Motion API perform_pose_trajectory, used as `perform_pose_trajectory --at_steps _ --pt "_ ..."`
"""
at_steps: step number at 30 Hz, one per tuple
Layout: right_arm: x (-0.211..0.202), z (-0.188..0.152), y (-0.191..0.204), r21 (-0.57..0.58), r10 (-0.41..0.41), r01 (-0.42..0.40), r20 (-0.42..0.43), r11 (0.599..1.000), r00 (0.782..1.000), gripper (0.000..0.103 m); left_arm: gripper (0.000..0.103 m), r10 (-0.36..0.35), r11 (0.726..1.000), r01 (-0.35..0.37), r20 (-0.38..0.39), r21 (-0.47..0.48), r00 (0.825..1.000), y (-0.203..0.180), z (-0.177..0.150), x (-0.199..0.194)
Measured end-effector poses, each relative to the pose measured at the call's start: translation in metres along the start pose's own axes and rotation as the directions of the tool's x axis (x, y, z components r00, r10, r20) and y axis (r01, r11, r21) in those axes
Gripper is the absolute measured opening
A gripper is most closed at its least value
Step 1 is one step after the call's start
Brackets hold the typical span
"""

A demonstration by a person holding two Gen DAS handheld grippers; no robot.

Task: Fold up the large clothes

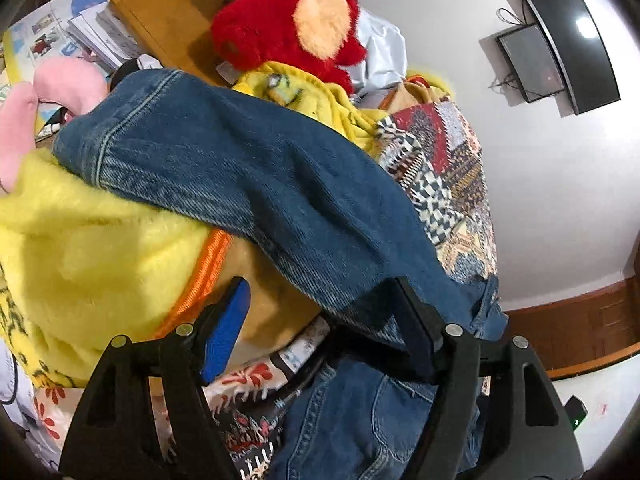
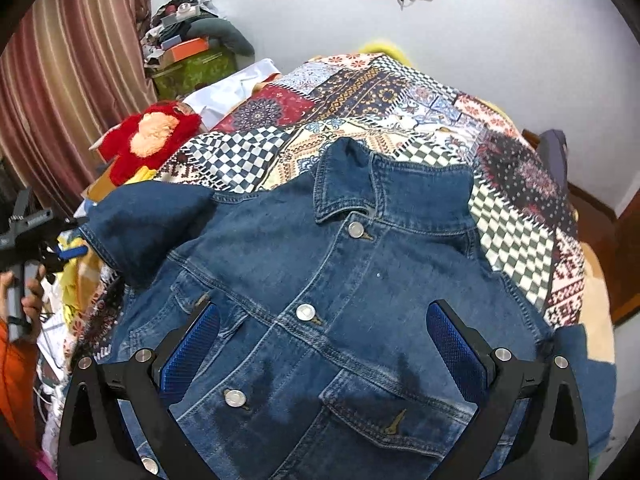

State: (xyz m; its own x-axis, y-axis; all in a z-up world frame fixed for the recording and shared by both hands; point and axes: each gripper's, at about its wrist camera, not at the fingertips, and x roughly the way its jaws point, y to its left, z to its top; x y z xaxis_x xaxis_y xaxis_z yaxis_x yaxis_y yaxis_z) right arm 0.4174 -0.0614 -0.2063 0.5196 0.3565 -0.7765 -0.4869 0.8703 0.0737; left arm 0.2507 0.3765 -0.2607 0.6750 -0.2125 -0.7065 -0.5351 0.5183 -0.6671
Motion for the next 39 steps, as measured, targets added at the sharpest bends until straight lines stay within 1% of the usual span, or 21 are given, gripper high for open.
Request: perform_pose_trajectory --at_steps 2,4,5,6,7,9,10,12,15,17,19,21,24,25,27,29,31,33,36,37,39 --pt "-0.002 -0.001 0.002 -0.004 0.004 -0.004 0.002 1.0 1.0 0.103 0.071 -0.015 1.0 0.015 0.016 -0.026 1.0 0.0 0.009 0.002" --pt "-0.003 -0.003 0.003 -0.017 -0.003 0.003 0.006 1.0 1.0 0.103 0.068 0.0 1.0 0.0 0.044 -0.022 0.999 -0.005 0.019 0.005" --pt "-0.003 -0.003 0.003 -0.025 -0.013 0.013 0.006 1.0 1.0 0.103 0.064 0.017 1.0 -0.016 0.065 -0.01 0.998 -0.009 0.023 0.005" --pt "-0.003 -0.004 0.003 -0.029 -0.02 0.02 0.005 0.999 1.0 0.103 0.052 0.048 0.999 -0.049 0.084 0.014 0.995 -0.014 0.026 0.006" --pt "-0.003 -0.005 0.001 -0.029 -0.024 0.024 0.003 0.999 1.0 0.103 0.041 0.107 0.992 -0.113 0.102 0.053 0.989 -0.023 0.03 0.008" --pt "-0.002 -0.006 -0.003 -0.016 -0.029 0.029 -0.011 0.999 1.0 0.103 0.026 0.18 0.974 -0.197 0.142 0.116 0.973 -0.039 0.033 0.01" --pt "-0.001 -0.007 -0.006 -0.008 -0.028 0.028 -0.016 1.0 0.999 0.103 0.022 0.208 0.962 -0.232 0.164 0.144 0.964 -0.049 0.033 0.008" --pt "-0.001 -0.008 -0.012 0.012 -0.027 0.027 -0.024 1.0 0.999 0.103 0.018 0.225 0.947 -0.262 0.201 0.186 0.954 -0.065 0.031 0.002" --pt "-0.004 -0.01 -0.019 0.033 -0.029 0.03 -0.021 0.999 0.999 0.103 0.011 0.184 0.931 -0.253 0.26 0.264 0.948 -0.099 0.019 -0.017" --pt "-0.009 -0.011 -0.024 0.046 -0.03 0.031 -0.013 0.998 0.999 0.103 0.01 0.134 0.909 -0.24 0.308 0.341 0.942 -0.13 0.006 -0.034" --pt "-0.016 -0.011 -0.027 0.054 -0.032 0.032 0.0 0.998 0.999 0.103 0.008 0.081 0.876 -0.233 0.347 0.423 0.934 -0.164 -0.009 -0.048" --pt "-0.023 -0.012 -0.03 0.057 -0.035 0.034 0.015 0.998 0.999 0.103 0.008 0.003 0.838 -0.198 0.358 0.509 0.934 -0.2 -0.027 -0.06" --pt "-0.037 -0.014 -0.036 0.071 -0.039 0.035 0.044 0.997 0.998 0.103 0.008 -0.075 0.783 -0.143 0.32 0.606 0.944 -0.242 -0.053 -0.061" --pt "-0.042 -0.016 -0.038 0.078 -0.037 0.033 0.053 0.996 0.998 0.103 0.008 -0.099 0.758 -0.116 0.289 0.642 0.952 -0.258 -0.066 -0.056" --pt "-0.049 -0.018 -0.043 0.089 -0.036 0.031 0.062 0.996 0.997 0.103 0.008 -0.123 0.727 -0.069 0.229 0.683 0.966 -0.278 -0.083 -0.04" --pt "-0.056 -0.022 -0.049 0.097 -0.044 0.037 0.07 0.995 0.997 0.103 0.008 -0.118 0.702 -0.033 0.162 0.711 0.98 -0.291 -0.103 -0.018" --pt "-0.061 -0.027 -0.054 0.104 -0.05 0.042 0.071 0.994 0.996 0.103 0.008 -0.094 0.679 0.016 0.066 0.734 0.993 -0.3 -0.128 0.014" --pt "-0.066 -0.031 -0.061 0.116 -0.054 0.046 0.071 0.992 0.996 0.103 0.008 -0.051 0.658 0.046 -0.016 0.752 0.999 -0.304 -0.152 0.044" --pt "-0.069 -0.039 -0.07 0.127 -0.061 0.052 0.064 0.991 0.996 0.103 0.008 0.041 0.63 0.062 -0.113 0.774 0.993 -0.302 -0.186 0.086" --pt "-0.069 -0.041 -0.073 0.13 -0.062 0.054 0.061 0.99 0.996 0.103 0.008 0.076 0.63 0.082 -0.166 0.772 0.983 -0.296 -0.198 0.102" --pt "-0.069 -0.047 -0.078 0.138 -0.062 0.055 0.052 0.989 0.997 0.103 0.008 0.117 0.639 0.103 -0.229 0.762 0.966 -0.288 -0.217 0.122"
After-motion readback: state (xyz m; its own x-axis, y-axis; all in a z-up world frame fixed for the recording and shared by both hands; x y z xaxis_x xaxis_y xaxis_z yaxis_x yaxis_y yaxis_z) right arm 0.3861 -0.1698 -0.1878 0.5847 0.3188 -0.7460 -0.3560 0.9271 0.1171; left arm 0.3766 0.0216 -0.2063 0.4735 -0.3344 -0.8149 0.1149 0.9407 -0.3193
